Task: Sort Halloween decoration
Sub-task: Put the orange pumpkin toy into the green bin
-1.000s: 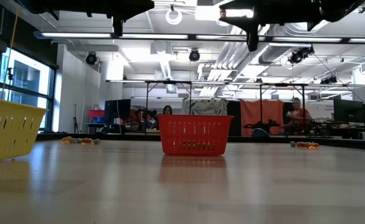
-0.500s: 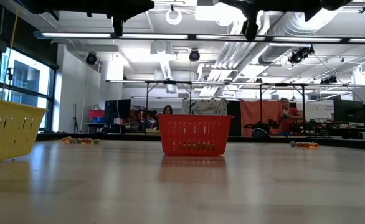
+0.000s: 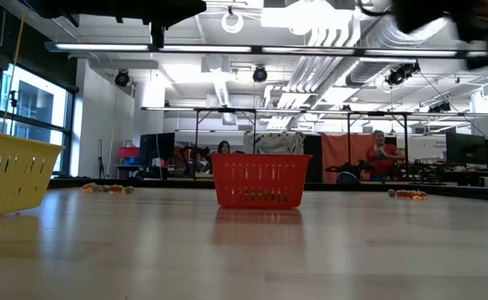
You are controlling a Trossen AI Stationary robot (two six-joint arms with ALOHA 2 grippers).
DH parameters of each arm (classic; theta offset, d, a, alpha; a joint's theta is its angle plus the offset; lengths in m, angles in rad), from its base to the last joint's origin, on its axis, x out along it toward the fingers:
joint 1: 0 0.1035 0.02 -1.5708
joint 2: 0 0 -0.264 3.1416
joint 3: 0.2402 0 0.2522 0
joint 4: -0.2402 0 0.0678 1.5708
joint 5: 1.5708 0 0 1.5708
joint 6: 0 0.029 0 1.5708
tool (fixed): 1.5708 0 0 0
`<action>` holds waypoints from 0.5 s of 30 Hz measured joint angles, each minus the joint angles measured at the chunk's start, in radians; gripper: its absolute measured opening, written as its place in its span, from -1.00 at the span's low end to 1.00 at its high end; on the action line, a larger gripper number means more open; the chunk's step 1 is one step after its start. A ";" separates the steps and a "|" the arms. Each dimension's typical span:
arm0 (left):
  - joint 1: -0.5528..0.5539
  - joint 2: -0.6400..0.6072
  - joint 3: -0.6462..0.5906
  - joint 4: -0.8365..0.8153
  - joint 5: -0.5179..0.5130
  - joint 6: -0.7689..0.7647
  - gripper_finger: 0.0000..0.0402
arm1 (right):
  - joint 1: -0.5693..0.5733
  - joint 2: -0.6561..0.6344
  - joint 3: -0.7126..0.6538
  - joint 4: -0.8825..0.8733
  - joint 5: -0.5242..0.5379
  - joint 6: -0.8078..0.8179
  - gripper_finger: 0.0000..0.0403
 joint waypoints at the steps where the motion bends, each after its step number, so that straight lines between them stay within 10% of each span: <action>1: 0.000 0.000 0.000 0.000 0.000 0.000 -0.99 | 0.047 0.000 -0.027 0.000 0.007 0.061 -0.57; 15: 0.000 0.000 0.000 0.000 0.000 0.034 -0.99 | 0.287 0.000 -0.307 0.060 0.064 0.754 -0.57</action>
